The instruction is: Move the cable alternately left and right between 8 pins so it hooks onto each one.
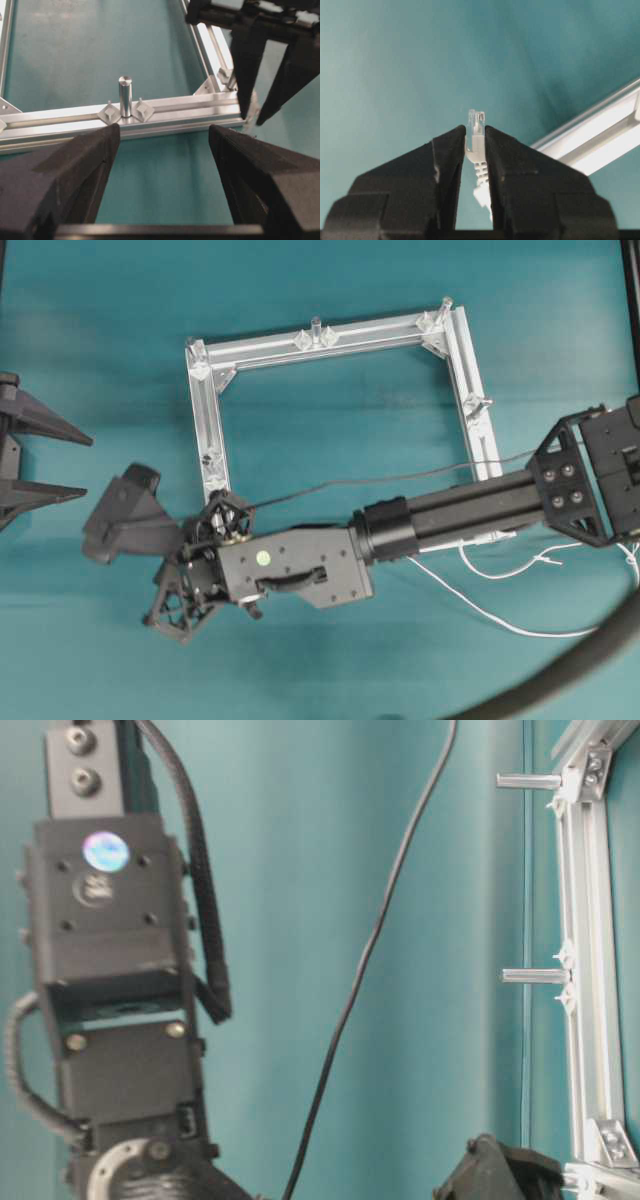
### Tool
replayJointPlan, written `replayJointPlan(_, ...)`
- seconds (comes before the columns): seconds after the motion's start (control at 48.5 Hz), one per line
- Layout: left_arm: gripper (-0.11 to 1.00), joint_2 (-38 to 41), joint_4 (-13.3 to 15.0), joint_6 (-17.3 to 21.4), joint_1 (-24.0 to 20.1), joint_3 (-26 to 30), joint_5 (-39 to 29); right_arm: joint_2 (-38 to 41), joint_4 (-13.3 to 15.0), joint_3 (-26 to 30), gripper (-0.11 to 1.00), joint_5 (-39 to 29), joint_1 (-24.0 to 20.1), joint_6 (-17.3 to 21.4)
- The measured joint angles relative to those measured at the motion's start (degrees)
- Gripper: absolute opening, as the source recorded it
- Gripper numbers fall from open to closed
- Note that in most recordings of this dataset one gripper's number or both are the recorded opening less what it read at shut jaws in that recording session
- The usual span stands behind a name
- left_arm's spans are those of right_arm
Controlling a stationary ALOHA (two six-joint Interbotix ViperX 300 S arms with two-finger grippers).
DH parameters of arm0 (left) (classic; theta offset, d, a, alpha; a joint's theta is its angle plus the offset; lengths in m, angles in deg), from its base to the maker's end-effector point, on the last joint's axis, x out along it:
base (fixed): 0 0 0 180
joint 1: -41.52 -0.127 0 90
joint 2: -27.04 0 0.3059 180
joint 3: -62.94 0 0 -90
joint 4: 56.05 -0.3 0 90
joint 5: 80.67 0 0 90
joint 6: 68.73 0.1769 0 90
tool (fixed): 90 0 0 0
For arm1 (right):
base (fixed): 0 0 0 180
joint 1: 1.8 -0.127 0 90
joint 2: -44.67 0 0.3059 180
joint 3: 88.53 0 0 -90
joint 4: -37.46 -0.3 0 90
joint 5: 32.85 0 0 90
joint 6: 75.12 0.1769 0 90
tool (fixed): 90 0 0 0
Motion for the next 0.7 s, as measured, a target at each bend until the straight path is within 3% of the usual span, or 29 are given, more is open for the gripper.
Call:
replayJointPlan(0.144, 0.75, 0.09, 0.09, -0.09, 0.0, 0.0, 0.0, 0.0, 2.46, -1.32, 0.16, 1.32, 1.14, 4.48)
replayJointPlan(0.309, 0.75, 0.0, 0.0, 0.0, 0.0, -0.09, 0.09, -0.79, 5.27, -6.5, 0.16, 1.85, 1.93, 8.0)
replayJointPlan(0.536, 0.75, 0.0, 0.0, -0.09, 0.0, -0.09, 0.18, -8.88, 6.24, -19.42, 0.16, 8.0, 3.87, 13.8)
replayJointPlan(0.701, 0.75, 0.0, 0.0, -0.09, 0.0, -0.09, 0.18, -14.24, 6.42, -27.42, 0.16, 10.63, 6.33, 14.41)
